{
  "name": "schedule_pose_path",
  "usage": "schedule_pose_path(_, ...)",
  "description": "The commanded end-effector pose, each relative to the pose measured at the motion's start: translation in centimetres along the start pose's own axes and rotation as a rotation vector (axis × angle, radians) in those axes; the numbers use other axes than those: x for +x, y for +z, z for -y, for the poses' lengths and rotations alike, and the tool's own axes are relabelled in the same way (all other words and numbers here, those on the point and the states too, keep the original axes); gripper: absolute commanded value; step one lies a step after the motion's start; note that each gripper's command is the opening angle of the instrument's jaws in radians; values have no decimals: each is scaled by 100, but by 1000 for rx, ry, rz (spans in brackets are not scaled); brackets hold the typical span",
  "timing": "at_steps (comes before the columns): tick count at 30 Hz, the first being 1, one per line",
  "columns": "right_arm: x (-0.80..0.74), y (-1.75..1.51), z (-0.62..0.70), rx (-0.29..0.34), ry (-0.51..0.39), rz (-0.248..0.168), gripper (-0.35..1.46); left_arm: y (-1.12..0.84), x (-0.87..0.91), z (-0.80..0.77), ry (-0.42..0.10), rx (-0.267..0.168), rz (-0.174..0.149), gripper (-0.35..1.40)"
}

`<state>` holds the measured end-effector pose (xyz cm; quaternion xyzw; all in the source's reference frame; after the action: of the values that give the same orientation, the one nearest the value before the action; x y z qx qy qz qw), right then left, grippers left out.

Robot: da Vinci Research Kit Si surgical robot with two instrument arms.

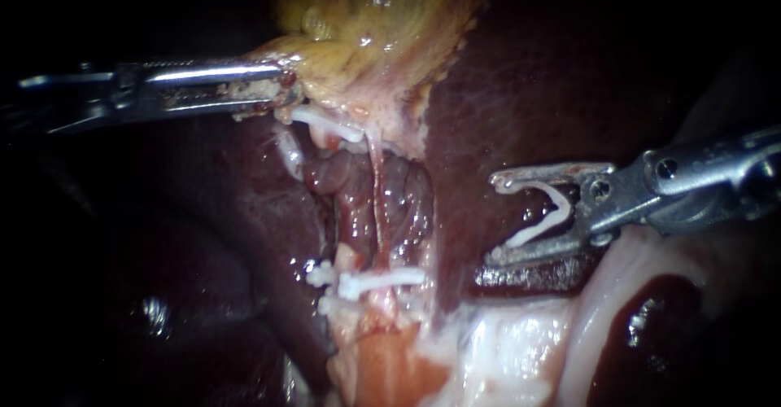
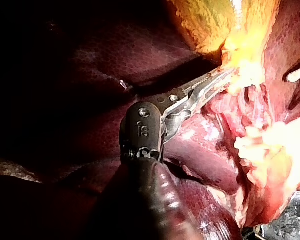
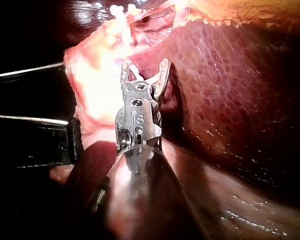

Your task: Clipping second clip right tube

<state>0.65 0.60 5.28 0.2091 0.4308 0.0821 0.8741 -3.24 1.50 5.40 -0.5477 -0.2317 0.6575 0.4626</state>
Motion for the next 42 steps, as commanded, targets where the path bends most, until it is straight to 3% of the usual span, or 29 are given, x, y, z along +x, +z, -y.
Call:
schedule_pose_path(1, 1, 0, 0, 0, 0, 0, 50, -1, 2, -1, 0, -1, 1, -35)
schedule_pose_path(4, 1, 0, 0, 0, 0, 0, 50, -8, 10, 0, -5, -3, 2, -35)
schedule_pose_path(12, 0, -1, 0, 0, -1, 0, 50, -55, 60, -10, 7, 8, -61, -35)
schedule_pose_path(14, 0, -1, 0, 0, 0, 0, 50, -61, 64, -12, 4, 9, -67, -35)
schedule_pose_path(21, 7, -3, -2, 12, 5, -25, 50, -58, 57, -13, 8, 15, -70, -35)
schedule_pose_path(24, 15, -4, -5, 43, 10, -59, 49, -58, 56, -14, 8, 15, -70, -35)
schedule_pose_path(26, 21, -2, -6, 96, 25, -76, 49, -57, 56, -14, 9, 16, -71, -35)
schedule_pose_path(33, 38, 21, -9, 154, 94, -73, 48, -54, 52, -14, 11, 18, -72, -35)
schedule_pose_path(42, 53, 60, -16, 151, 170, -78, 48, -54, 52, -14, 11, 19, -72, -35)
